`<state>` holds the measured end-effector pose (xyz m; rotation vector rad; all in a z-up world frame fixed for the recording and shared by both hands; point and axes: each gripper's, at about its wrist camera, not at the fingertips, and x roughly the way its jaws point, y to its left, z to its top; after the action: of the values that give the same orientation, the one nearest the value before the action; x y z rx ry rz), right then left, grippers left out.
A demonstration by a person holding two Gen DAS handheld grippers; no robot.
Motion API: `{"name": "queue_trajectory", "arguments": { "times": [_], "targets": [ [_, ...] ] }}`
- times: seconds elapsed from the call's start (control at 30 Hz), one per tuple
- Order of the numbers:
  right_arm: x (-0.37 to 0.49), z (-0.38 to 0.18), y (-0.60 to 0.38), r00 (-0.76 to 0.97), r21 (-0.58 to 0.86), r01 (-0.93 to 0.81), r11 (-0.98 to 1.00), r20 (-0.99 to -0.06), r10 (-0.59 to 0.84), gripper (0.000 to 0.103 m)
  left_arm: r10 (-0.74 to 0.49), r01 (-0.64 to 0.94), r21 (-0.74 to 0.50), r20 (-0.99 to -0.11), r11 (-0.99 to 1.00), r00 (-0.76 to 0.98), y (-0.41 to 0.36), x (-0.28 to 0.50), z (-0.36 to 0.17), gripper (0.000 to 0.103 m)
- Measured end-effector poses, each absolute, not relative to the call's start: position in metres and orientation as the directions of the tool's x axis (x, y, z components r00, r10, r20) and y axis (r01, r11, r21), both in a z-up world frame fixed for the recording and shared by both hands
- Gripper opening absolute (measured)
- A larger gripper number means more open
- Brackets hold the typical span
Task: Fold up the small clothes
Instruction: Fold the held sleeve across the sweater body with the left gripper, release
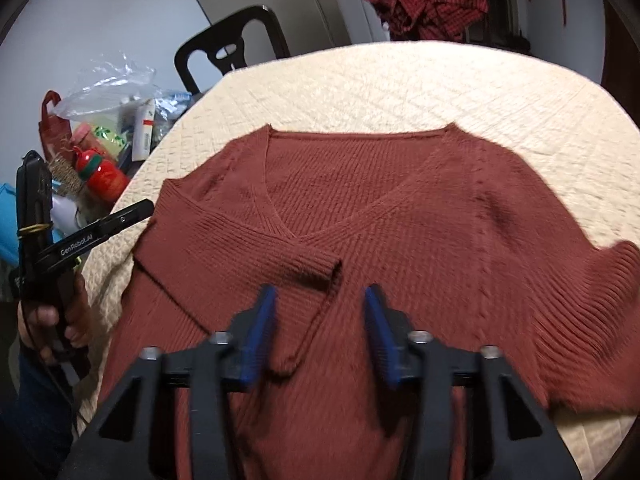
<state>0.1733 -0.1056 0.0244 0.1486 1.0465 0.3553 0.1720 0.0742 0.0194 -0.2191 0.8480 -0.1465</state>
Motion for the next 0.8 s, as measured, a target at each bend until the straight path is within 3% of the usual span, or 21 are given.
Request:
{"name": "queue_trajectory", "arguments": {
  "times": [0.1,0.13,0.3,0.57,0.8],
  "targets": [
    [0.179,0.024,-0.099,0.454,0.259,-0.226,0.939,-0.825,0.337,0.018,-0.239,0.065,-0.256,-0.738,0.964,0.631,0.072,0.179,0.011,0.022],
    [0.181,0.025,-0.099,0.453,0.266,-0.230,0.936,-0.822,0.345,0.004,-0.239,0.069,-0.253,-0.738,0.965,0.631,0.070,0.181,0.009,0.017],
    [0.188,0.050,-0.110,0.528,0.317,-0.221,0.922,-0.757,0.387,0.004,-0.270,0.091,-0.286,-0.685,0.954,0.677,0.075,0.176,0.017,0.013],
    [0.207,0.028,-0.120,0.479,0.293,-0.142,0.946,-0.815,0.325,0.006,-0.245,0.073,-0.269,-0.691,0.961,0.680,0.077,0.178,0.016,0.013],
    [0.171,0.044,-0.110,0.499,0.279,-0.244,0.929,-0.785,0.367,0.007,-0.268,0.138,-0.246,-0.645,0.960,0.715,0.067,0.144,0.037,0.013]
  ]
}}
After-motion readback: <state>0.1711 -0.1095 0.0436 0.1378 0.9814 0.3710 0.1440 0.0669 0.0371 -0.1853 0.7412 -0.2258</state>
